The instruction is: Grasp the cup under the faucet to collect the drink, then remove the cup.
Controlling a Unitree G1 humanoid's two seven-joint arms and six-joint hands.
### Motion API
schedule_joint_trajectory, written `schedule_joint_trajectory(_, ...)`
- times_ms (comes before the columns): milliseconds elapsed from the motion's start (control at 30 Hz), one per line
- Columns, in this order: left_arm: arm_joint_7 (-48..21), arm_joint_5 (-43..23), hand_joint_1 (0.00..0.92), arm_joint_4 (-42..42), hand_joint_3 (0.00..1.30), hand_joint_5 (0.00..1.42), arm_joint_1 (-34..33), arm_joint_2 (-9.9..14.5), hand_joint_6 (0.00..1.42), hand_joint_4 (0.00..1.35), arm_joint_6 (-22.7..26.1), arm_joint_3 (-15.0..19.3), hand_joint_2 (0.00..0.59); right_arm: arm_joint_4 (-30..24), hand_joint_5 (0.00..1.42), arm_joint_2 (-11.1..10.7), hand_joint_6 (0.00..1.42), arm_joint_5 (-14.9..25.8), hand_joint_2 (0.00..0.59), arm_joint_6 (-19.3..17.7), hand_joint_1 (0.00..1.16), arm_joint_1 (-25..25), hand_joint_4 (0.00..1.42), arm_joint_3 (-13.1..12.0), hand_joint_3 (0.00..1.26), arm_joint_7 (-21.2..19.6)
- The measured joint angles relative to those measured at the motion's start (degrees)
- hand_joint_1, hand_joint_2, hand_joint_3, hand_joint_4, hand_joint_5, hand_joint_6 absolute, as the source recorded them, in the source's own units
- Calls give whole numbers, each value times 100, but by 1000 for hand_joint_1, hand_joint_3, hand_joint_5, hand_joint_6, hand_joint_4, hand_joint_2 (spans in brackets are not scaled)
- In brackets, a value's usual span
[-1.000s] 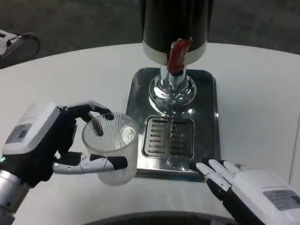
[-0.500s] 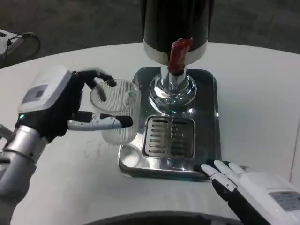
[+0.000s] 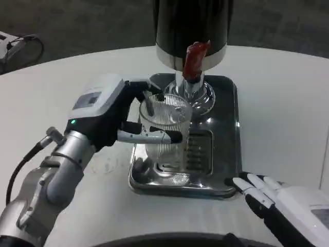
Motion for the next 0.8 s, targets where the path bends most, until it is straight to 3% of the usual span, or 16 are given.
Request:
schedule_joint_trajectory(267,7,92,462,80,1044,1341,-219,-249,1424,1102,105,-425,0,-7,0,-92,42,719,462,41,309,153,0,-407,79,-148)
schedule_joint_trajectory(633,133,257,455,148,1038,1341,-403,-278,1424,1086,295,-593,0,-6,3,-263,55,1071,456,37,326,306,0,-580,92,-382)
schedule_joint_trajectory(800,136,409,441,51,1002,1302,-401,-274,1424,1053,547,-620,0,-11,15,-278,74,1411,462,-205,336,430,21,-690,104,-559)
